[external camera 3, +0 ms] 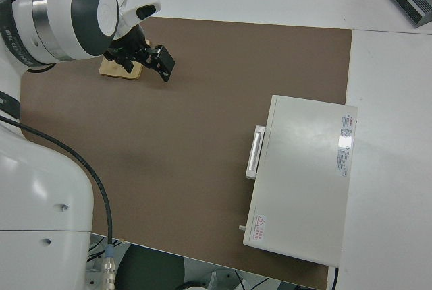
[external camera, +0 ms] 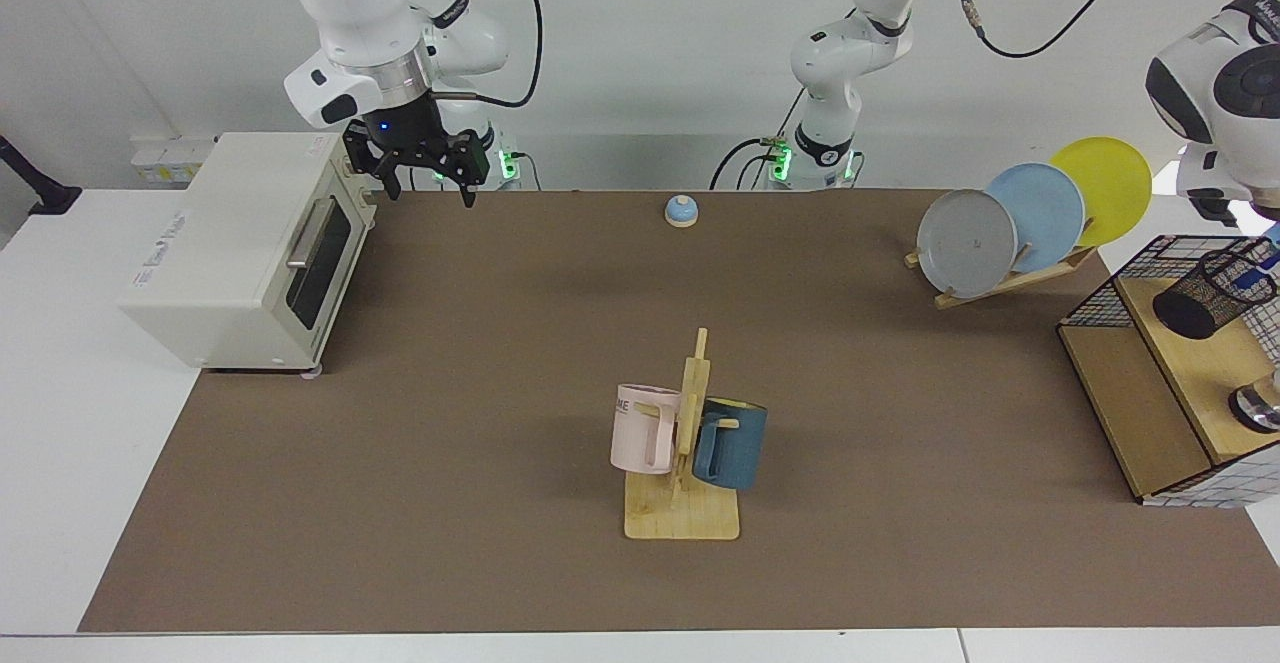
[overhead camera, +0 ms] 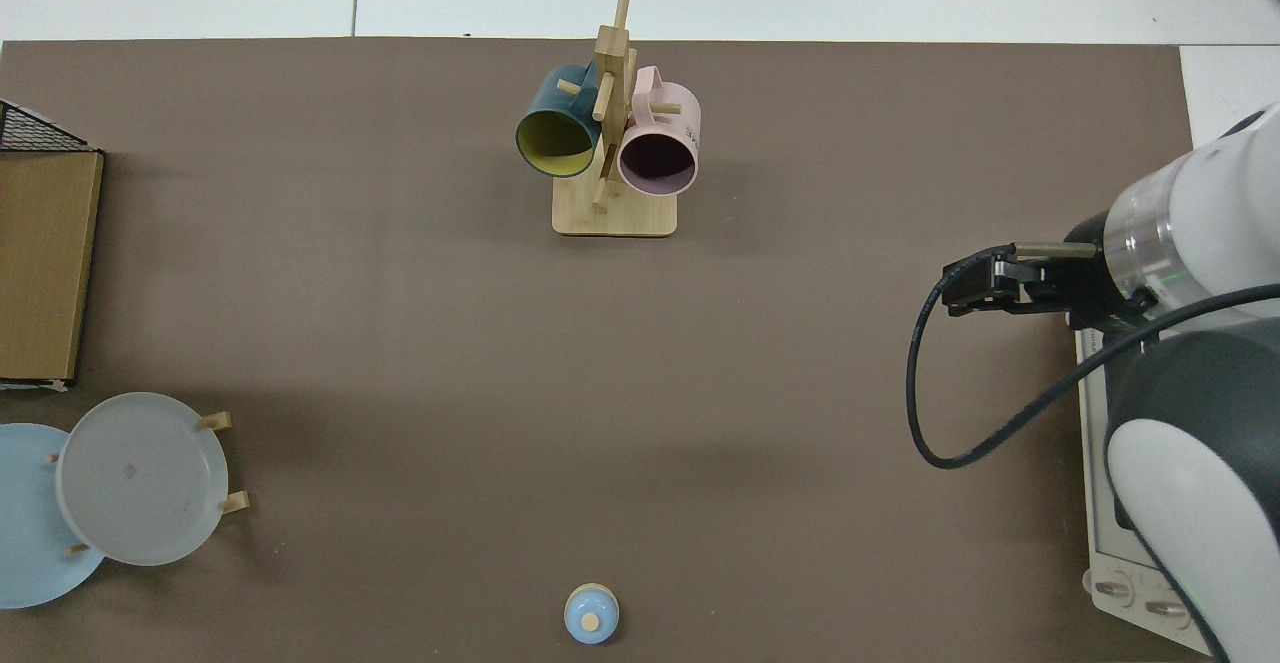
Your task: Put markers into pen holder
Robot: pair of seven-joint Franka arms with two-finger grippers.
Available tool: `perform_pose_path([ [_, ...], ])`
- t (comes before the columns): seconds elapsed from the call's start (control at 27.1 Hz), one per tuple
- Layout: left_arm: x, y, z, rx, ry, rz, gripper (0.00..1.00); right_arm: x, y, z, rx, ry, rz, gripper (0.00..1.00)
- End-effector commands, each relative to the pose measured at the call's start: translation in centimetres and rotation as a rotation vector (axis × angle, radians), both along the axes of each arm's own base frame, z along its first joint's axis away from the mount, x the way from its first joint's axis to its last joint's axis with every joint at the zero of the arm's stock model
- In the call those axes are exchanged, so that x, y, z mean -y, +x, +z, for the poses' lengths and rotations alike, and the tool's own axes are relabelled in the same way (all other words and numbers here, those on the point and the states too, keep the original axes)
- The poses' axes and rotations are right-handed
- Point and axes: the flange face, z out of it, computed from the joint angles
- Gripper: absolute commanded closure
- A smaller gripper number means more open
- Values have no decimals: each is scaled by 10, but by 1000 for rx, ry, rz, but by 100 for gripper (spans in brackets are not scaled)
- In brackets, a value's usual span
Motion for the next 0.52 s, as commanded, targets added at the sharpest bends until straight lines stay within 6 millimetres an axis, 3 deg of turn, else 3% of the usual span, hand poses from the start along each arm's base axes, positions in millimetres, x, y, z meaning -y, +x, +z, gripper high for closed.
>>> perform_pose_path([
  [0.0,-10,3,-5,7,1,-9,100,1,-1,3,9,20,-18,0],
  [0.48,-17,5,-30,-24,-11,-8,100,2,-1,3,9,20,-19,0],
])
